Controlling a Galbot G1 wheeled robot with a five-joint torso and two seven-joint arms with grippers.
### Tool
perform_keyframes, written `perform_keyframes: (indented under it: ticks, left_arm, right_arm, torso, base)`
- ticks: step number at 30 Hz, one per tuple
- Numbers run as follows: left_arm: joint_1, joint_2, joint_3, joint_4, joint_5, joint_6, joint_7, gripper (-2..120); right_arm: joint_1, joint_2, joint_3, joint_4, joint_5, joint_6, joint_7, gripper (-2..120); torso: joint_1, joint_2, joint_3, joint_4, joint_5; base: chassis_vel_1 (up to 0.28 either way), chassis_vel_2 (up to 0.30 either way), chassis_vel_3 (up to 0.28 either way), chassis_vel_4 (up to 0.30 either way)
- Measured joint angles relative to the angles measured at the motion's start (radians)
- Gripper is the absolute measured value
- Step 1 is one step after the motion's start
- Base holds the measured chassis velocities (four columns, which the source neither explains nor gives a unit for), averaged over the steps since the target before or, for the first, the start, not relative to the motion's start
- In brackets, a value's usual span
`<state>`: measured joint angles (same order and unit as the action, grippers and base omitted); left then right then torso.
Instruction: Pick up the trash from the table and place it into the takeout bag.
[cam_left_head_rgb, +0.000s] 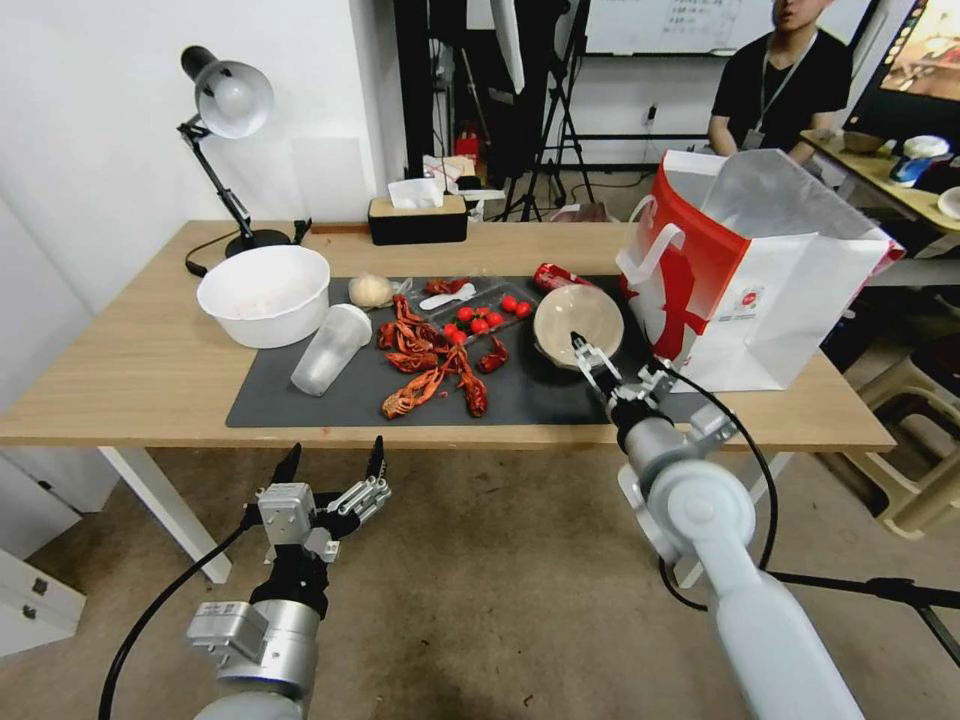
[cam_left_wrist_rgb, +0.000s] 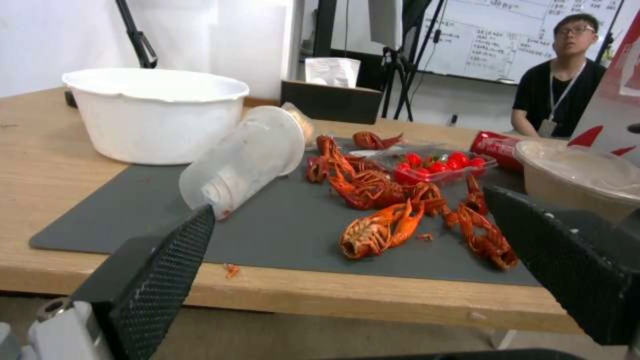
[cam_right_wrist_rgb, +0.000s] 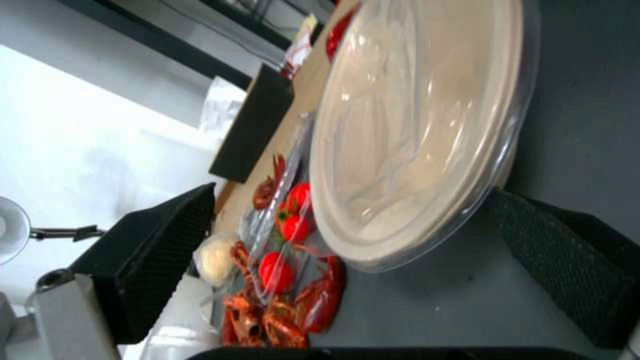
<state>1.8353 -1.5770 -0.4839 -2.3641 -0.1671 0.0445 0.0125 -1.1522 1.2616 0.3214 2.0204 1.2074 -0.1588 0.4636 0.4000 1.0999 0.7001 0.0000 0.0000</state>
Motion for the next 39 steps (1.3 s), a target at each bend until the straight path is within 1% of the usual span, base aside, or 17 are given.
perform_keyframes:
  ticks: [2,3,4,6,11,16,18,20,22,23,24,26,28,31,33,35,39]
  left_arm:
    - [0.0,0.0,0.0,0.0,0.0,0.0,0.0,100]
    - [0.001,0.0,-0.001,-0.001,0.0,0.0,-0.001,100]
    - [0.001,-0.001,-0.001,-0.001,0.001,0.0,-0.001,100]
    - [0.001,-0.001,-0.001,-0.001,0.001,0.0,-0.001,100]
    - [0.001,-0.002,-0.005,0.0,0.001,-0.004,-0.003,100]
    - [-0.002,-0.003,-0.005,0.003,0.0,-0.004,-0.004,100]
    - [-0.002,-0.003,-0.005,0.003,0.001,-0.004,-0.004,100]
    - [-0.002,-0.003,-0.005,0.003,0.0,-0.004,-0.004,100]
    - [-0.002,-0.003,-0.005,0.003,0.0,-0.004,-0.004,100]
    - [-0.001,-0.002,-0.006,0.002,0.001,-0.004,-0.004,100]
    - [-0.001,-0.002,-0.006,0.002,0.001,-0.004,-0.004,100]
    - [-0.001,-0.003,-0.004,0.002,0.001,-0.004,-0.004,100]
    - [-0.001,-0.004,-0.004,0.002,0.001,-0.004,-0.004,100]
    - [0.0,-0.004,-0.003,0.002,0.001,-0.005,-0.004,100]
    - [0.0,-0.005,-0.003,0.002,0.002,-0.005,-0.004,100]
    - [0.001,-0.005,-0.003,0.002,0.002,-0.006,-0.005,100]
    - [0.004,-0.007,-0.002,0.001,0.003,-0.009,-0.006,100]
  right_arm:
    - [0.015,0.006,-0.001,-0.004,0.018,-0.006,0.013,100]
    - [0.061,0.023,-0.001,-0.013,0.11,-0.035,0.06,100]
    - [0.087,0.032,-0.002,-0.024,0.151,-0.048,0.083,98]
    - [0.097,0.035,-0.002,-0.028,0.167,-0.056,0.097,96]
    - [0.129,0.047,0.006,-0.055,0.231,-0.069,0.148,82]
    - [0.129,0.047,0.013,-0.058,0.236,-0.068,0.152,64]
    - [0.129,0.047,0.013,-0.058,0.236,-0.068,0.152,62]
    - [0.129,0.047,0.016,-0.057,0.236,-0.066,0.158,49]
    - [0.129,0.048,0.017,-0.057,0.236,-0.065,0.159,47]
    - [0.127,0.048,0.02,-0.056,0.237,-0.064,0.162,39]
    - [0.127,0.048,0.02,-0.056,0.237,-0.064,0.162,39]
    - [0.124,0.049,0.025,-0.055,0.238,-0.062,0.165,26]
    - [0.124,0.049,0.026,-0.055,0.239,-0.061,0.168,24]
    - [0.123,0.049,0.032,-0.054,0.246,-0.062,0.178,10]
    - [0.122,0.049,0.033,-0.054,0.246,-0.062,0.179,9]
    - [0.119,0.049,0.037,-0.05,0.245,-0.062,0.178,0]
    - [0.108,0.044,0.035,-0.032,0.199,-0.063,0.154,0]
  torso:
    - [0.0,0.0,0.0,-0.0001,0.0]
    - [0.0,0.0,0.0,0.0,0.0]
    - [0.0,0.0,0.0,0.0,-0.0002]
    - [0.0,0.0,0.0,0.0,-0.0002]
    - [0.0,0.0,0.0,-0.0001,-0.0001]
    - [0.0,0.0,0.0,-0.0001,0.0]
    - [0.0,0.0,0.0,-0.0001,0.0]
    - [0.0,0.0,0.0,-0.0001,0.0]
    - [0.0,0.0,0.0,-0.0001,0.0]
    - [0.0,0.0,0.0,0.0,0.0]
    - [0.0,0.0,0.0,0.0,0.0]
    - [0.0,0.0,0.0,0.0,-0.0001]
    - [0.0,0.0,0.0,-0.0001,0.0]
    - [0.0,0.0,0.0,0.0,-0.0001]
    - [0.0,0.0,0.0,-0.0001,-0.0001]
    - [0.0,0.0,0.0,0.0,-0.0001]
    - [0.0,0.0,0.0,0.0,0.0]
  base:
    - [0.0,0.0,0.0,0.0]
    - [0.0,0.0,0.0,0.0]
    - [0.0,0.0,0.0,0.0]
    - [0.0,0.0,0.0,0.0]
    - [0.0,0.0,0.0,0.0]
    - [0.0,0.0,0.0,0.0]
    - [0.0,0.0,0.0,0.0]
    - [0.0,0.0,0.0,0.0]
    - [0.0,0.0,0.0,0.0]
    - [0.0,0.0,0.0,0.0]
    - [0.0,0.0,0.0,0.0]
    - [0.0,0.0,0.0,0.0]
    - [0.0,0.0,0.0,0.0]
    - [0.0,0.0,0.0,0.0]
    - [0.0,0.0,0.0,0.0]
    - [0.0,0.0,0.0,0.0]
    - [0.0,0.0,0.0,0.0]
